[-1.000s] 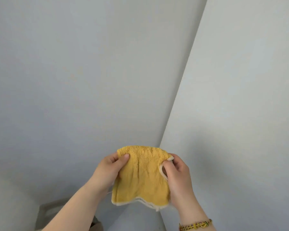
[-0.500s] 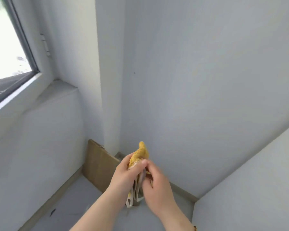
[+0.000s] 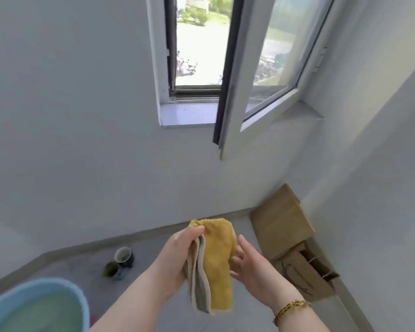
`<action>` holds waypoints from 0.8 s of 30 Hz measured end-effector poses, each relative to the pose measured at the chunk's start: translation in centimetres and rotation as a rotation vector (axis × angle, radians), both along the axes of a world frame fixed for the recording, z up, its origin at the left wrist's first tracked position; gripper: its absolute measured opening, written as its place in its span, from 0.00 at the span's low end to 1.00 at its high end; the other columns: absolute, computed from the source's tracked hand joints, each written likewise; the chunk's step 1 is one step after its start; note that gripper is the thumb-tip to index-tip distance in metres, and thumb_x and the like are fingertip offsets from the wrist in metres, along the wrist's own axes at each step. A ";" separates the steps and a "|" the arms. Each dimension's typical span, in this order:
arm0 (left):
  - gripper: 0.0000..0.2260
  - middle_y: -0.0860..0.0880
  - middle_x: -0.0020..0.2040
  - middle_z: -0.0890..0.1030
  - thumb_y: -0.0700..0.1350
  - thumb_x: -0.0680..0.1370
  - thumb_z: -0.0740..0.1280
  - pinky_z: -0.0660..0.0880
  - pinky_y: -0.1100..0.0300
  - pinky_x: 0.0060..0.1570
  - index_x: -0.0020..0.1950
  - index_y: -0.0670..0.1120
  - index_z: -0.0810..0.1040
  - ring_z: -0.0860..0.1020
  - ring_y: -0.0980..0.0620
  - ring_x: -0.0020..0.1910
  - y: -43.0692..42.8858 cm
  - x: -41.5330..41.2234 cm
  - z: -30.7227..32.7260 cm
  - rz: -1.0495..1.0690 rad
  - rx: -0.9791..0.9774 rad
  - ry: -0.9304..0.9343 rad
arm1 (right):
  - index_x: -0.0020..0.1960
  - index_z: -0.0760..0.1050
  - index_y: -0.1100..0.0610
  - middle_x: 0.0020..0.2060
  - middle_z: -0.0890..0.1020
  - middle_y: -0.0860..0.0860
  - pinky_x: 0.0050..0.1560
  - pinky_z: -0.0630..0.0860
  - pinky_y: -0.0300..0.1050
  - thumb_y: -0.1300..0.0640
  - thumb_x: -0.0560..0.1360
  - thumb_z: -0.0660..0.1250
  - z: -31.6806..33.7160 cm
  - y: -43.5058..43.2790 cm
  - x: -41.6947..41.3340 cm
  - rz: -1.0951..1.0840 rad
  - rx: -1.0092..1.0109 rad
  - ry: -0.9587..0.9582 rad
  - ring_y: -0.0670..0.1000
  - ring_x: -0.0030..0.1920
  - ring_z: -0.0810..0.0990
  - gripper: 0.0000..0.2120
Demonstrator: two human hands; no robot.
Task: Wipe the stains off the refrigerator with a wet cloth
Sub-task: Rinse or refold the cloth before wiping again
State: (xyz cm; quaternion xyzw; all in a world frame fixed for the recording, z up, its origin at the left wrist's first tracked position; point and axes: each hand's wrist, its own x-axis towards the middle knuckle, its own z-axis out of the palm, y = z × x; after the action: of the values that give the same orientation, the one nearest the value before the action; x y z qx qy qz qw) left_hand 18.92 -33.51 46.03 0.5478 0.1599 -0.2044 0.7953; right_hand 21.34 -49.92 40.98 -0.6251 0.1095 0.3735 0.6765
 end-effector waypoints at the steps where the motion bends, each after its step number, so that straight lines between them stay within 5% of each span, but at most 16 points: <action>1: 0.13 0.45 0.39 0.84 0.46 0.79 0.57 0.79 0.59 0.38 0.46 0.42 0.79 0.83 0.50 0.37 2.0 -1.1 -0.4 0.030 0.015 0.013 | 0.62 0.73 0.52 0.55 0.81 0.50 0.65 0.68 0.50 0.41 0.78 0.48 -0.6 2.1 -0.8 0.062 0.064 0.011 0.50 0.58 0.78 0.24; 3: 0.12 0.44 0.42 0.85 0.47 0.77 0.60 0.78 0.58 0.39 0.48 0.41 0.79 0.83 0.49 0.40 6.8 -3.8 -1.7 0.127 0.017 0.026 | 0.62 0.73 0.54 0.56 0.81 0.51 0.53 0.75 0.45 0.42 0.73 0.56 -1.0 7.2 -2.7 0.143 0.111 0.023 0.50 0.57 0.79 0.24; 6: 0.15 0.41 0.47 0.83 0.45 0.70 0.70 0.77 0.55 0.44 0.53 0.39 0.77 0.82 0.44 0.46 12.4 -7.0 -3.3 0.284 0.032 0.047 | 0.58 0.76 0.57 0.52 0.83 0.53 0.50 0.76 0.45 0.46 0.69 0.64 -1.4 12.5 -4.7 0.086 0.068 -0.011 0.53 0.54 0.81 0.22; 12: 0.10 0.43 0.40 0.78 0.27 0.71 0.64 0.74 0.56 0.42 0.46 0.42 0.74 0.77 0.47 0.39 20.4 -13.1 -7.7 0.634 0.169 0.193 | 0.48 0.74 0.50 0.48 0.80 0.51 0.48 0.76 0.46 0.54 0.76 0.64 -2.8 22.4 -7.8 0.203 -0.118 -0.067 0.51 0.50 0.78 0.02; 15: 0.06 0.44 0.36 0.73 0.34 0.70 0.65 0.67 0.56 0.40 0.38 0.43 0.71 0.71 0.48 0.36 23.6 -15.4 -11.0 0.765 0.272 0.336 | 0.46 0.73 0.49 0.47 0.80 0.50 0.51 0.76 0.48 0.54 0.77 0.63 -4.5 26.7 -8.8 0.306 -0.154 -0.033 0.51 0.49 0.78 0.01; 18: 0.06 0.47 0.36 0.74 0.35 0.74 0.62 0.66 0.57 0.38 0.42 0.45 0.73 0.72 0.49 0.36 25.2 -17.8 -13.1 0.902 0.370 0.433 | 0.46 0.74 0.50 0.46 0.80 0.50 0.53 0.77 0.50 0.55 0.77 0.62 -6.2 29.8 -9.6 0.415 -0.197 0.025 0.52 0.49 0.79 0.03; 24: 0.05 0.48 0.40 0.78 0.35 0.76 0.63 0.70 0.59 0.42 0.46 0.43 0.76 0.76 0.47 0.43 30.1 -21.2 -14.6 1.243 0.312 0.445 | 0.48 0.75 0.51 0.44 0.80 0.49 0.41 0.76 0.42 0.57 0.78 0.60 -8.7 36.5 -10.8 0.587 -0.227 0.032 0.50 0.45 0.79 0.05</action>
State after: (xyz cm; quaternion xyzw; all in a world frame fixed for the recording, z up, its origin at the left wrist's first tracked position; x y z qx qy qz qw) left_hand -2.24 -3.38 31.41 0.4072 0.6327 0.2086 0.6248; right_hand 10.57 -13.47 32.28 -0.6954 -0.0239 0.5481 0.4641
